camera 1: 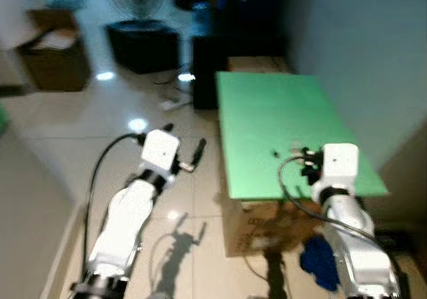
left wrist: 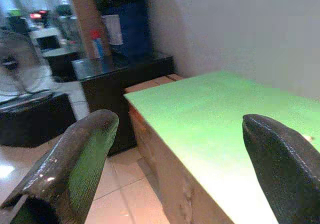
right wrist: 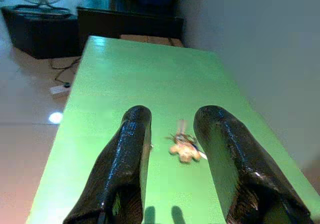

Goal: Hang keys on a hook

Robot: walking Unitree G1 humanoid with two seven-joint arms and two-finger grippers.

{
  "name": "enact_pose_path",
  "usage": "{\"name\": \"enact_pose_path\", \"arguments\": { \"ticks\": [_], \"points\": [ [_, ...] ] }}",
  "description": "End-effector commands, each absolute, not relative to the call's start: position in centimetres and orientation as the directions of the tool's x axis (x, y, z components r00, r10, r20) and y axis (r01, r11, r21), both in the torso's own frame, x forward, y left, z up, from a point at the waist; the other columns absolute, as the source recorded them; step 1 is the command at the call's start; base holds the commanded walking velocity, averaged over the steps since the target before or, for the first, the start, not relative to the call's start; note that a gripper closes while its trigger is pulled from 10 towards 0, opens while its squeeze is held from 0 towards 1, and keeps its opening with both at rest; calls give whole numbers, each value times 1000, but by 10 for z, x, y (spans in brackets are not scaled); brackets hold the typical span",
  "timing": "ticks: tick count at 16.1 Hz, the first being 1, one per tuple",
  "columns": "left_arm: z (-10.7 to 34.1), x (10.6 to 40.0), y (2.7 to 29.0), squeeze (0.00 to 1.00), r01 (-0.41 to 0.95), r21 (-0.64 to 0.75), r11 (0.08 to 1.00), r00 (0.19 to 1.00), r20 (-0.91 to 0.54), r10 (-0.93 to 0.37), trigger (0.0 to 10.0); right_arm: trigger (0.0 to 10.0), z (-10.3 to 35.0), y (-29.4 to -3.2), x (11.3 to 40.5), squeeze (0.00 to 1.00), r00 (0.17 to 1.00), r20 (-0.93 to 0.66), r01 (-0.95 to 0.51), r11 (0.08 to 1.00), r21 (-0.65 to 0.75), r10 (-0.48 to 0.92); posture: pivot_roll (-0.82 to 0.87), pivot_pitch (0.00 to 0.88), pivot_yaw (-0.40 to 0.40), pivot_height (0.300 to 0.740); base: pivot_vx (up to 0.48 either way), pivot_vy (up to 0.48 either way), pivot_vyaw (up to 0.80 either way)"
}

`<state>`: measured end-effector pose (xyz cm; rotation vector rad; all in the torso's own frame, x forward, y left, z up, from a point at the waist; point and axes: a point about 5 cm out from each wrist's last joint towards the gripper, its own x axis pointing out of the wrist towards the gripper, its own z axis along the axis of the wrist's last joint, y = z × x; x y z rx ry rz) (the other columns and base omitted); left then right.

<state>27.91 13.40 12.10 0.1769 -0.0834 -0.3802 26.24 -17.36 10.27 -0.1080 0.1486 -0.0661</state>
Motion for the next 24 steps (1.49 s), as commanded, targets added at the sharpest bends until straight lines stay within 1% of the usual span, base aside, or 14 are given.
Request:
{"name": "enact_pose_path", "arguments": {
  "ticks": [1, 3, 4, 5, 7, 8, 12, 14, 17, 21, 24],
  "points": [
    [124, 281, 134, 0, 358, 178, 917, 927, 55, -372, 10000, 10000, 105, -178, 262, 0, 985, -144, 76, 989, -129, -95, -173, 0, -36, 740, 0, 0, 0],
    [125, 286, 132, 0, 349, 189, 918, 929, 57, -365, 10000, 10000, 107, -180, 263, 0, 986, -136, 82, 987, -136, -100, -175, 1, -34, 740, 0, 0, 0],
    [126, 285, 127, 0, 357, 209, 910, 924, 63, -377, 10000, 10000, 108, -184, 263, 0, 985, -136, 89, 987, -136, -107, -150, 27, -44, 740, 0, 0, -800],
    [128, 280, 123, 0, 385, 228, 894, 910, 68, -409, 10000, 10000, 105, -186, 263, 0, 983, -145, 89, 987, -136, -109, -140, 30, -48, 740, 0, 0, 0],
    [128, 279, 126, 0, 388, 223, 894, 908, 70, -412, 10000, 10000, 103, -185, 262, 0, 983, -151, 86, 987, -139, -107, -136, 19, -53, 740, 0, 0, 0],
    [129, 281, 127, 0, 386, 230, 893, 908, 75, -412, 10000, 10000, 103, -185, 261, 0, 983, -150, 83, 987, -138, -104, -139, 3, -49, 740, 281, 0, 0],
    [131, 287, 122, 0, 395, 222, 891, 904, 81, -420, 10000, 10000, 109, -187, 263, 0, 985, -128, 101, 985, -138, -119, -161, 4, -29, 740, 282, 0, 0],
    [131, 284, 119, 0, 408, 222, 886, 897, 81, -434, 10000, 10000, 106, -188, 260, 0, 983, -136, 101, 986, -134, -119, -145, 1, -42, 740, 283, 0, -800],
    [132, 286, 125, 0, 397, 225, 890, 903, 79, -423, 10000, 10000, 106, -180, 263, 0, 986, -135, 83, 989, -124, -99, -147, 0, -38, 740, 284, 0, 0],
    [132, 287, 124, 0, 402, 222, 888, 900, 80, -428, 10000, 10000, 104, -182, 260, 0, 985, -136, 89, 988, -125, -106, -151, 0, -30, 740, 283, 0, -800],
    [132, 288, 124, 0, 408, 222, 886, 898, 78, -433, 10000, 10000, 105, -182, 262, 0, 985, -132, 94, 987, -127, -111, -157, 0, -25, 740, 285, 0, 0]
  ]
}}
